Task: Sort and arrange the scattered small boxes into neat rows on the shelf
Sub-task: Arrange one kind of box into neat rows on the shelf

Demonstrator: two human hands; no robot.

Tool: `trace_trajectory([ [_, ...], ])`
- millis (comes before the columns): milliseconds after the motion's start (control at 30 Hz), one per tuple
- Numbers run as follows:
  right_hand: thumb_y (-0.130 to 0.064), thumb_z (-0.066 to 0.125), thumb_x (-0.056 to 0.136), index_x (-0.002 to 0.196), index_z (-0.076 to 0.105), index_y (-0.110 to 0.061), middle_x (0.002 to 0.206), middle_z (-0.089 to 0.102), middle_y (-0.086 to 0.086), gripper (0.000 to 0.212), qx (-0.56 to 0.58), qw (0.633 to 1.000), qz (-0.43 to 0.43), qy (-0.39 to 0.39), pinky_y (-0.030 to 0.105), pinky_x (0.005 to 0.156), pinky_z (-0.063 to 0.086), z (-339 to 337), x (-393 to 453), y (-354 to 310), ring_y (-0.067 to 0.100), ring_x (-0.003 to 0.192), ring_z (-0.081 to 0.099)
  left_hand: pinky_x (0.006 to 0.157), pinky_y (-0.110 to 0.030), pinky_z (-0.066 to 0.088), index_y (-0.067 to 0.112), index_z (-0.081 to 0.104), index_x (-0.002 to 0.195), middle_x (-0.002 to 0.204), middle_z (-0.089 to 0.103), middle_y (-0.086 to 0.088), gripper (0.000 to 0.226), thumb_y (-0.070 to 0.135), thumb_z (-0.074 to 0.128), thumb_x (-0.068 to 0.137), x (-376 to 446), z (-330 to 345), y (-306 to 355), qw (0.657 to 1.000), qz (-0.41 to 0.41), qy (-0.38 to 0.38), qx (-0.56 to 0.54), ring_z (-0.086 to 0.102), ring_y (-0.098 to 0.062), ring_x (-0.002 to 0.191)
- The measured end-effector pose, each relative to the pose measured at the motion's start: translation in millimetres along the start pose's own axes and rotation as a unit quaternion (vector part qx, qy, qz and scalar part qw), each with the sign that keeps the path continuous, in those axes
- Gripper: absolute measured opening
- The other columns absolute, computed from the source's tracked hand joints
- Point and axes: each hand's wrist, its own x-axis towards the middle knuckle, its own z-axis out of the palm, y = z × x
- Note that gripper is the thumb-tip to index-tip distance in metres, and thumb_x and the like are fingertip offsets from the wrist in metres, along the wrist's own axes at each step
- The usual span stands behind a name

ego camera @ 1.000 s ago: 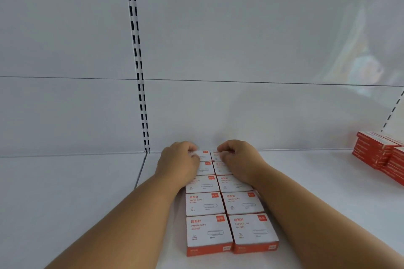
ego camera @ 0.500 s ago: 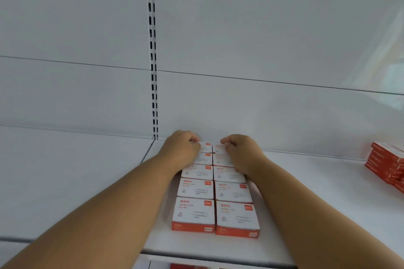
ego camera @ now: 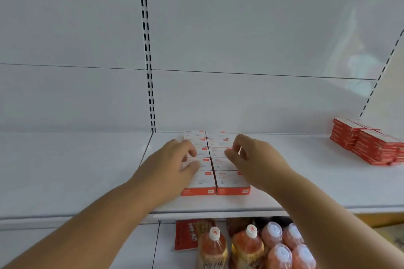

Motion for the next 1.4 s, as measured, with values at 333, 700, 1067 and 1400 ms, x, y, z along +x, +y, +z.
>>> trace_trajectory([
  [333, -0.054, 0.068, 0.080, 0.110, 0.063, -0.035, 0.110, 0.044, -0.017, 0.035, 0.069, 0.996, -0.061, 0.008, 0.009, 0.065, 0.040, 15.4, -46.0, 8.2, -0.002, 0.080, 0.051, 0.097, -0.024, 0.048, 0.040, 0.063, 0.121, 0.117, 0.043, 0.022, 0.042, 0.043, 0.075, 0.081, -20.9, 15.8, -10.2, 0.997, 0.062, -0.019, -0.052, 0.050, -0.002, 0.110],
  [700, -0.047, 0.069, 0.083, 0.110, 0.069, -0.028, 0.108, 0.048, -0.015, 0.033, 0.076, 0.994, -0.079, 0.023, 0.005, 0.066, 0.037, 23.4, -45.6, 10.2, 0.000, 0.083, 0.051, 0.092, -0.019, 0.047, 0.039, 0.065, 0.120, 0.115, 0.043, 0.021, 0.041, 0.044, 0.075, 0.081, -20.7, 21.4, -8.7, 0.998, 0.044, -0.004, -0.043, 0.049, -0.003, 0.107],
  [1067, -0.056, 0.039, 0.095, 0.089, 0.054, -0.026, 0.087, 0.056, -0.010, 0.034, 0.061, 0.996, 0.016, 0.066, 0.021, 0.058, 0.039, 9.1, -31.1, 6.5, 0.004, 0.070, 0.052, 0.070, -0.023, 0.047, 0.031, 0.049, 0.112, 0.107, 0.050, 0.012, 0.024, 0.047, 0.053, 0.095, -16.5, 10.0, -1.8, 0.996, -0.048, 0.046, -0.066, 0.055, -0.007, 0.085],
  [1400, -0.054, 0.024, 0.100, 0.076, 0.051, -0.018, 0.076, 0.056, -0.001, 0.051, -0.129, 0.974, 0.128, -0.136, 0.031, 0.069, 0.045, 14.7, 7.4, -0.7, 0.018, 0.076, 0.057, 0.067, -0.030, 0.044, 0.020, 0.058, 0.086, 0.079, 0.059, 0.004, 0.038, 0.044, 0.033, 0.101, 21.4, 14.3, -7.7, 0.976, -0.119, -0.096, 0.158, 0.059, -0.016, 0.078],
])
